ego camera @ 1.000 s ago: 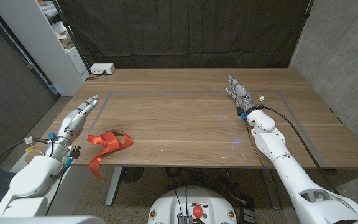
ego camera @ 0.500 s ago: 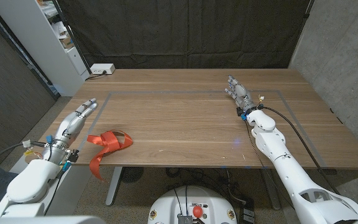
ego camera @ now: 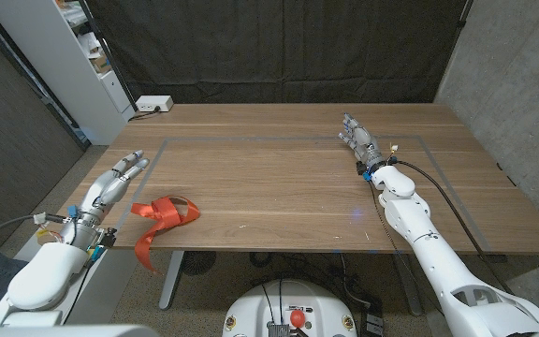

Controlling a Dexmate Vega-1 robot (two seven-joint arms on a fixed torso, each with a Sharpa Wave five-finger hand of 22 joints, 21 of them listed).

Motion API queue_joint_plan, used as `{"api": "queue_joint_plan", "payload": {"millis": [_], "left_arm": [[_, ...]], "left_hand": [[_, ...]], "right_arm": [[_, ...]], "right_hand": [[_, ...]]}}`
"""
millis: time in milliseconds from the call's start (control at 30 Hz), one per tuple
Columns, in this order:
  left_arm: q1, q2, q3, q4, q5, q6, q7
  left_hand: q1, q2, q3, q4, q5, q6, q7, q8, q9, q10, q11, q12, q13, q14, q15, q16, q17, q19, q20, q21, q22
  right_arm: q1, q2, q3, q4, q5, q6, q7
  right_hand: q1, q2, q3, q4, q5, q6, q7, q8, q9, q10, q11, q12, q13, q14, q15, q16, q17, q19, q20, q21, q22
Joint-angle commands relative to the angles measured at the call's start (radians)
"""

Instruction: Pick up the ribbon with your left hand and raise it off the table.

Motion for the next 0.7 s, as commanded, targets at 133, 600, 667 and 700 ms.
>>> {"api": "queue_joint_plan", "payload": {"millis": [133,600,667,700], "left_arm": [[0.017,-0.005,-0.008,-0.012,0.085,-0.015,0.032],[0.046,-0.008,-0.016,-0.054,0.194,0.016,0.066],[0.051,-0.010,-0.018,-0.062,0.207,0.020,0.072],[0.054,-0.011,-0.019,-0.066,0.213,0.023,0.075]], "left_hand": [[0.019,-0.001,0.007,-0.012,0.004,0.002,-0.008,0.001,0.006,-0.002,-0.005,0.000,0.000,0.001,-0.001,0.001,0.003,-0.001,0.008,-0.004,0.004],[0.037,0.001,0.014,-0.028,0.005,0.011,-0.013,0.005,0.006,0.004,-0.012,0.001,0.001,0.007,-0.005,0.002,0.003,0.003,0.010,-0.003,0.004],[0.040,0.001,0.014,-0.030,0.005,0.011,-0.013,0.005,0.006,0.004,-0.012,0.001,0.001,0.007,-0.005,0.002,0.003,0.003,0.010,-0.003,0.004],[0.041,0.001,0.015,-0.031,0.005,0.013,-0.012,0.006,0.006,0.003,-0.011,0.001,0.001,0.008,-0.005,0.002,0.003,0.003,0.010,-0.003,0.004]], "right_arm": [[-0.004,0.004,-0.006,-0.005,0.000,0.000,-0.006],[0.000,0.003,-0.006,-0.009,0.000,0.004,-0.008],[0.000,0.004,-0.005,-0.008,0.001,0.004,-0.008],[0.000,0.003,-0.005,-0.008,0.002,0.005,-0.008]], "right_hand": [[0.002,0.002,0.003,-0.008,0.008,0.007,0.003,0.004,0.003,0.008,0.002,0.004,0.006,0.004,0.005,0.003,-0.001,0.004,-0.002,0.010,0.005],[0.001,0.003,0.002,-0.009,0.008,0.007,0.002,0.004,0.003,0.008,0.004,0.004,0.006,0.005,0.005,0.003,-0.001,0.005,-0.001,0.010,0.005],[0.001,0.003,0.002,-0.009,0.008,0.007,0.002,0.004,0.003,0.008,0.003,0.004,0.006,0.005,0.006,0.004,-0.001,0.005,-0.001,0.010,0.005],[0.001,0.003,0.002,-0.009,0.008,0.007,0.002,0.004,0.003,0.008,0.003,0.004,0.006,0.005,0.006,0.004,-0.001,0.005,-0.001,0.010,0.005]]}}
